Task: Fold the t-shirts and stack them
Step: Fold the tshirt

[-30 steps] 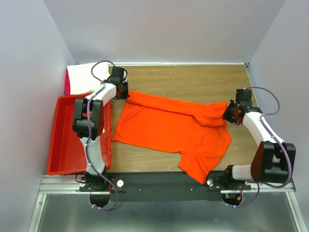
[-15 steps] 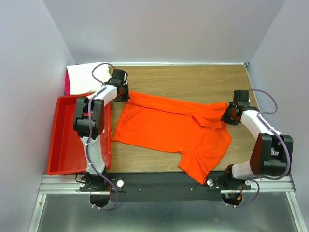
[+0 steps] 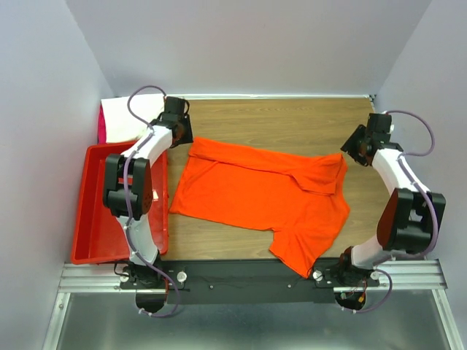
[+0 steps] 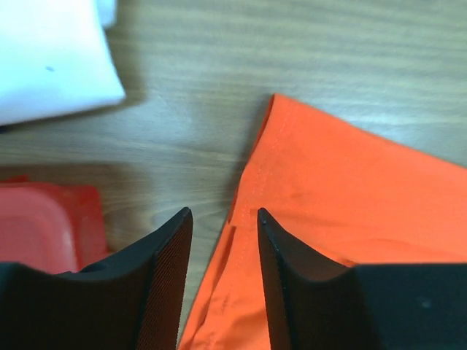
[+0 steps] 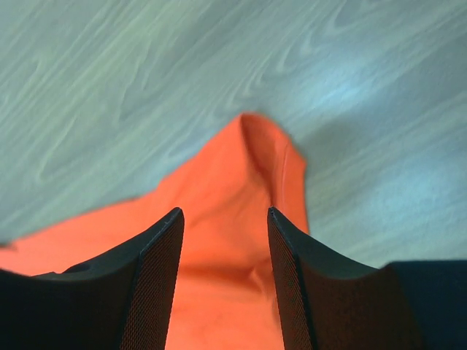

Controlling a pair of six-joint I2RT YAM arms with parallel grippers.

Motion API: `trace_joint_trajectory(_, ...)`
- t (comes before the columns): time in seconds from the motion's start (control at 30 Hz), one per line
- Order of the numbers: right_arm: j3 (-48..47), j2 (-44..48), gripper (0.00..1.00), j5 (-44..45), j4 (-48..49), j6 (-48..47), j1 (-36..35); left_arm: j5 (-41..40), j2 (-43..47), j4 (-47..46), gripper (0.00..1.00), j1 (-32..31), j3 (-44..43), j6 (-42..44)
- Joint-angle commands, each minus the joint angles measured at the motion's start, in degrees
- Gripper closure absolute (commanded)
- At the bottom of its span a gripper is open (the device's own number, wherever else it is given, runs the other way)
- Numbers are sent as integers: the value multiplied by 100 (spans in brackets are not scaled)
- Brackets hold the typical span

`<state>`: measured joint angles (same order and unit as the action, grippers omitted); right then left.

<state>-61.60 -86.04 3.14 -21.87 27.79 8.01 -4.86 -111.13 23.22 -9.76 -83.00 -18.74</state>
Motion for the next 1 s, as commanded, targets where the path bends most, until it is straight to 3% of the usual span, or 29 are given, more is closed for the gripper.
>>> trace_joint_trajectory(0.0, -264, -579, 44, -444, 340, 68, 359, -331, 513, 33, 50, -87, -58, -7)
trace_joint_trajectory(0.13, -142, -914, 46, -1147, 858, 182, 640, -51, 479, -55, 52, -324, -190, 125)
trace_joint_trajectory(0.23, 52, -1151, 46, -1806, 1333, 288, 798, 20, 154, -37, 62, -579, -479, 213)
trace_joint_trajectory(0.47, 184, -1582, 48, -2308, 1940, 306, 1062, 73, -786, -212, 79, -624, -954, 37)
trace_joint_trajectory(0.8, 298, -2056, 51, -2748, 2388, 358, 1133, 47, -1359, -151, 80, -580, -1043, -59)
trace_joint_trajectory(0.97, 298, -2241, 59, -3012, 2679, 499, 1141, 73, -1394, -151, 81, -545, -972, -77)
